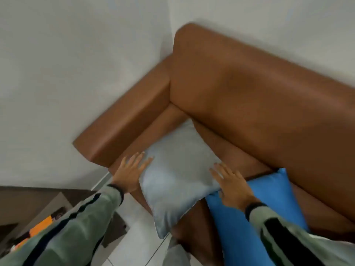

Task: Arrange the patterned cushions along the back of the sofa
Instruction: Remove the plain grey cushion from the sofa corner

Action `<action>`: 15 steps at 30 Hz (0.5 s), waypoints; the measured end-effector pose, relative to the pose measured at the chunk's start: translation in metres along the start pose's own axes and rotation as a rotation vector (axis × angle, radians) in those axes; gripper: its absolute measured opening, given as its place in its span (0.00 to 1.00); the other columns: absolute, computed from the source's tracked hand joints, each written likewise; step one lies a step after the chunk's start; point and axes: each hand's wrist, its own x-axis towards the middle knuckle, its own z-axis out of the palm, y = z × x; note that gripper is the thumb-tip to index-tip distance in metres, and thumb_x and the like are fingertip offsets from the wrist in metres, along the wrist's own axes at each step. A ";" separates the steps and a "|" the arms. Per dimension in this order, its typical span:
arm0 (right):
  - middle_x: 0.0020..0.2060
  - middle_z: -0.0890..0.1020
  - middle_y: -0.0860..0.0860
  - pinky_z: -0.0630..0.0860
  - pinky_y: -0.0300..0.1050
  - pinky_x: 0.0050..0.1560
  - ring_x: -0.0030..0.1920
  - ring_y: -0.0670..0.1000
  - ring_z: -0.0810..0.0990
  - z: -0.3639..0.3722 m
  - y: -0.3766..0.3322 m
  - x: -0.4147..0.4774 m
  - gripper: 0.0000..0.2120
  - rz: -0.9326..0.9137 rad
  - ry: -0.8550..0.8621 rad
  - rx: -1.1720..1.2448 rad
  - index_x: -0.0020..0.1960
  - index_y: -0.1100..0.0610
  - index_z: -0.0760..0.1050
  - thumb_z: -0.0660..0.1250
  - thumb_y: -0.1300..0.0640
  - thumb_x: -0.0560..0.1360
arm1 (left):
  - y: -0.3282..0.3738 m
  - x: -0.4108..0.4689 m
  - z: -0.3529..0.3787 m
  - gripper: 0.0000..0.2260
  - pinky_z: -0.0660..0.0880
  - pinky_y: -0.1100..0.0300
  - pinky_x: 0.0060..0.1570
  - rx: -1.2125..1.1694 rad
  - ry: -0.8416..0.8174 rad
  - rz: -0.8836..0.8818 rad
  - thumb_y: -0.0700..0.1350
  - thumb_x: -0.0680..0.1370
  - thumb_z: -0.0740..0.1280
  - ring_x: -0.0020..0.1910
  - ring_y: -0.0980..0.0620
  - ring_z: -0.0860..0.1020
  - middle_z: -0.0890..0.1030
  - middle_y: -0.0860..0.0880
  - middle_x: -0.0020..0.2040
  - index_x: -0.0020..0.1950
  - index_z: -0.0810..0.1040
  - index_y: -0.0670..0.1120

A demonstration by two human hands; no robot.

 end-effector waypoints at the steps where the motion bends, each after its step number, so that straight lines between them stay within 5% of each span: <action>1: 0.77 0.61 0.58 0.65 0.62 0.70 0.76 0.60 0.61 0.015 -0.008 0.003 0.43 -0.015 0.010 -0.020 0.77 0.55 0.58 0.69 0.58 0.64 | -0.006 0.001 0.013 0.31 0.67 0.32 0.66 -0.035 -0.009 -0.034 0.44 0.75 0.53 0.72 0.34 0.69 0.67 0.35 0.76 0.80 0.60 0.48; 3: 0.76 0.63 0.60 0.65 0.66 0.69 0.75 0.61 0.63 0.068 -0.020 0.025 0.48 0.013 0.048 -0.029 0.77 0.56 0.60 0.73 0.59 0.58 | -0.025 0.019 0.074 0.26 0.72 0.30 0.60 -0.101 0.036 -0.062 0.43 0.80 0.45 0.67 0.31 0.74 0.70 0.32 0.73 0.79 0.60 0.45; 5: 0.76 0.62 0.63 0.64 0.70 0.69 0.75 0.63 0.61 0.104 -0.032 0.037 0.47 0.071 0.105 -0.099 0.77 0.58 0.58 0.72 0.61 0.61 | -0.029 0.028 0.116 0.26 0.70 0.28 0.62 -0.104 0.040 -0.091 0.51 0.83 0.50 0.71 0.30 0.69 0.64 0.32 0.76 0.80 0.50 0.46; 7: 0.75 0.62 0.66 0.62 0.73 0.69 0.75 0.64 0.61 0.123 -0.034 0.062 0.41 0.129 0.121 -0.177 0.78 0.58 0.53 0.66 0.59 0.69 | -0.030 0.052 0.139 0.42 0.66 0.26 0.65 -0.092 0.060 -0.050 0.64 0.76 0.62 0.74 0.29 0.64 0.61 0.31 0.77 0.80 0.47 0.45; 9: 0.74 0.64 0.67 0.59 0.73 0.69 0.74 0.64 0.63 0.117 -0.036 0.083 0.38 0.197 0.138 -0.224 0.77 0.57 0.53 0.63 0.56 0.71 | -0.026 0.070 0.136 0.49 0.66 0.25 0.63 -0.171 0.081 -0.071 0.70 0.69 0.65 0.73 0.30 0.66 0.63 0.31 0.76 0.79 0.50 0.45; 13: 0.62 0.79 0.65 0.69 0.70 0.62 0.61 0.65 0.79 0.076 -0.018 0.107 0.37 0.245 0.169 0.104 0.67 0.62 0.72 0.78 0.60 0.59 | -0.033 0.082 0.099 0.44 0.71 0.30 0.62 -0.513 0.173 -0.108 0.69 0.65 0.64 0.67 0.36 0.75 0.73 0.36 0.71 0.76 0.61 0.48; 15: 0.50 0.84 0.60 0.77 0.55 0.56 0.49 0.63 0.83 0.040 -0.001 0.107 0.28 0.233 0.242 0.420 0.62 0.63 0.76 0.77 0.66 0.62 | -0.042 0.082 0.067 0.41 0.66 0.33 0.66 -0.583 0.201 -0.102 0.66 0.65 0.65 0.65 0.39 0.77 0.77 0.40 0.68 0.74 0.67 0.49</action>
